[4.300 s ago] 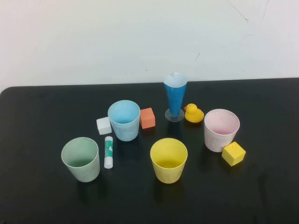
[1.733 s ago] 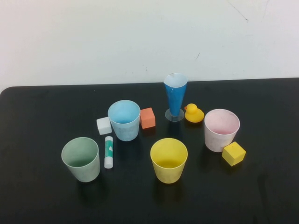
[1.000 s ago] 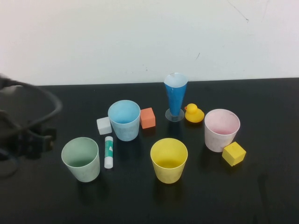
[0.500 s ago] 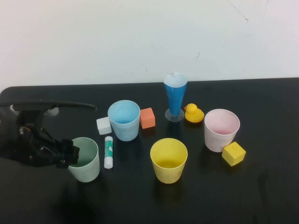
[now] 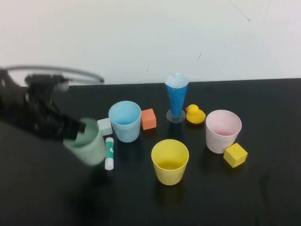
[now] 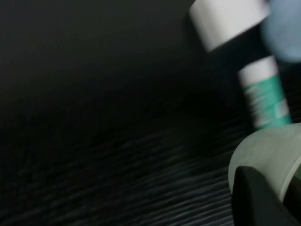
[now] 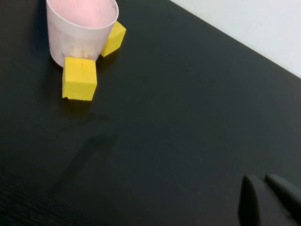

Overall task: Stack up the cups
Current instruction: Pick up the green cup, then place the green cup on the blue cup

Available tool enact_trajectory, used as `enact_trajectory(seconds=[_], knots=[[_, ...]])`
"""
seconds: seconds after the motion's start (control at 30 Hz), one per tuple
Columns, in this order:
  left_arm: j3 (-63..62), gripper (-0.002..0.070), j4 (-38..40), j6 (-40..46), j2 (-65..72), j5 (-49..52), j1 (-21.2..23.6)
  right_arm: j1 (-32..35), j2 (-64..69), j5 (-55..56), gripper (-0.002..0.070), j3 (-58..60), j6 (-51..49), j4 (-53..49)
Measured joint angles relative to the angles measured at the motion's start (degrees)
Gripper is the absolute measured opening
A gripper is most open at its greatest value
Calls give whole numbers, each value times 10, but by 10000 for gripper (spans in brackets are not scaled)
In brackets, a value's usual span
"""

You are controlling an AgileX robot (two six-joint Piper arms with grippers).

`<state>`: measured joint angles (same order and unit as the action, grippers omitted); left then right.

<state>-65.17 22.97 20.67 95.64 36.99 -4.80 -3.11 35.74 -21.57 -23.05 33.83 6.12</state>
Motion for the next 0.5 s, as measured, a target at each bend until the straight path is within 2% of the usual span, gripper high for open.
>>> enact_trajectory(seconds=[0.17,0.33,0.5], knots=[[-102,14,27,1,0,56,0,0,0,0,10,1,0,0],[-155,14,77,18,7,18,-1,0,0,0,10,1,0,3],[-161,13,91,52,38,-5,-16,0,0,0,10,1,0,8]])
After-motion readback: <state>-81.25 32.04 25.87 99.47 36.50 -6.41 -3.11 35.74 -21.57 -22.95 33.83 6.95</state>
